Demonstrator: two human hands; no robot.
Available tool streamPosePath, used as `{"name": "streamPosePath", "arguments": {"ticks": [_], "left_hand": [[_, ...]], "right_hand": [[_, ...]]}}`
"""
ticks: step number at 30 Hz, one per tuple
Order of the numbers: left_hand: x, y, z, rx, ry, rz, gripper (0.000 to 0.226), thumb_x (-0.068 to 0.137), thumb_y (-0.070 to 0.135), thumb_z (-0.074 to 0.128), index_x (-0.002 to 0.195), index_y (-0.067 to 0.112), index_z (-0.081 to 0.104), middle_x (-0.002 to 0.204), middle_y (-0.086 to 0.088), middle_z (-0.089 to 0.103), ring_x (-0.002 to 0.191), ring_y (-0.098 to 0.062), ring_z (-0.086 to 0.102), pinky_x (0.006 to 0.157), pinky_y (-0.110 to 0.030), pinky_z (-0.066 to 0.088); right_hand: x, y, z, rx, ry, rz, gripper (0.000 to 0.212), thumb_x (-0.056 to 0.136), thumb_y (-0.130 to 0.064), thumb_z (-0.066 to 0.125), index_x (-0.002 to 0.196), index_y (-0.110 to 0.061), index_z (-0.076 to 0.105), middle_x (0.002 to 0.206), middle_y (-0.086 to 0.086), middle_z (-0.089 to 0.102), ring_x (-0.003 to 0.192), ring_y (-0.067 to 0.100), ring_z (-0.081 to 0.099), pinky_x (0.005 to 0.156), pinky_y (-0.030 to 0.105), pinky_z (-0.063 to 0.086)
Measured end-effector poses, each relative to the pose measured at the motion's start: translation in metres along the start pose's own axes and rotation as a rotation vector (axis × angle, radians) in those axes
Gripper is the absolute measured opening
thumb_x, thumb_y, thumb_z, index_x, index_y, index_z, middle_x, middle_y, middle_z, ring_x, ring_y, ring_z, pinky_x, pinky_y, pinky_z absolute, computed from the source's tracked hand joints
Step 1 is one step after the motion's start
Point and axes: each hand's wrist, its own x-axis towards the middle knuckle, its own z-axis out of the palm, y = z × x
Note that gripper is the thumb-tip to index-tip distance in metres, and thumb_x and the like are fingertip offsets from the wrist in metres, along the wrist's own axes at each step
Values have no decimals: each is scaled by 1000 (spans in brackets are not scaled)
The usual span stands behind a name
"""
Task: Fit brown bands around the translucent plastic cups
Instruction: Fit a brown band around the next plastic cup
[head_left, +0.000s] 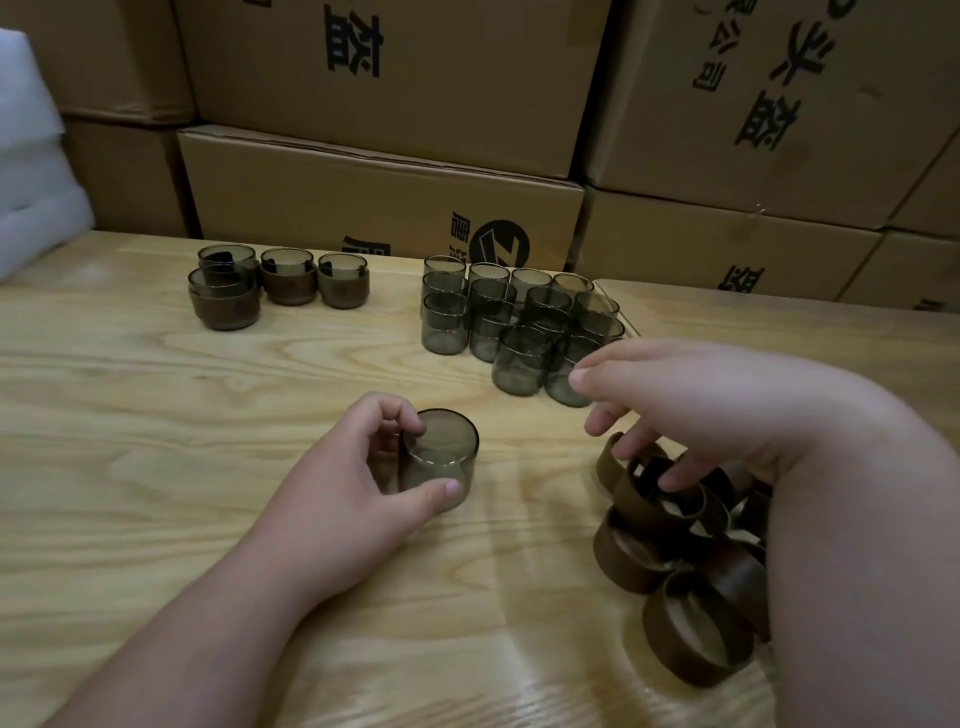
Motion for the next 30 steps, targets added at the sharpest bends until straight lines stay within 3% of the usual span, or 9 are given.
{"name": "streamPosePath", "arguments": {"ticks": [6, 13, 17, 22, 26, 30], "left_hand": [[-1, 2, 1, -8, -9, -2, 55, 60, 46, 89, 104, 44, 56, 105, 13, 69, 88, -15, 65, 83, -52, 58], [0, 2, 0, -28, -19, 43, 68, 50, 66, 80, 111, 50, 57, 111, 26, 67, 106, 1, 65, 99, -36, 52], [-1, 3, 1, -61, 17, 74, 70, 51, 68, 80, 115, 55, 55, 118, 29, 63, 112, 2, 61, 99, -32, 50], [-3, 5, -1, -95, 100, 128, 68, 54, 72, 77, 116, 56, 54, 123, 29, 61, 119, 5, 56, 97, -28, 45], [-4, 6, -3, -120, 133, 164, 66, 56, 71, 78, 117, 54, 57, 123, 27, 64, 120, 3, 57, 97, -29, 45], [-2, 6, -3, -152, 172, 184, 63, 63, 65, 76, 119, 43, 61, 118, 24, 69, 118, -1, 61, 95, -32, 46]], "right_hand": [[10, 1, 8, -57, -9, 10, 30, 102, -49, 53, 122, -28, 62, 101, 0, 74, 94, 18, 72, 84, 40, 63], [13, 4, 8, -41, 57, 28, 20, 103, -39, 53, 108, -23, 64, 93, 7, 76, 85, 21, 76, 82, 40, 64], [6, -3, 4, 17, 149, -51, 16, 103, -32, 54, 102, -23, 67, 88, 8, 78, 87, 26, 76, 83, 44, 63], [6, -25, 10, 400, 251, -235, 12, 102, -30, 60, 102, -22, 68, 81, -1, 79, 78, 16, 78, 67, 28, 65], [17, -40, 35, 845, 131, -303, 19, 103, -27, 58, 112, -12, 66, 91, 8, 80, 87, 21, 79, 76, 34, 65], [28, -44, 58, 1035, 49, -329, 27, 104, -29, 56, 113, -6, 67, 98, 13, 79, 92, 25, 78, 79, 35, 64]]}}
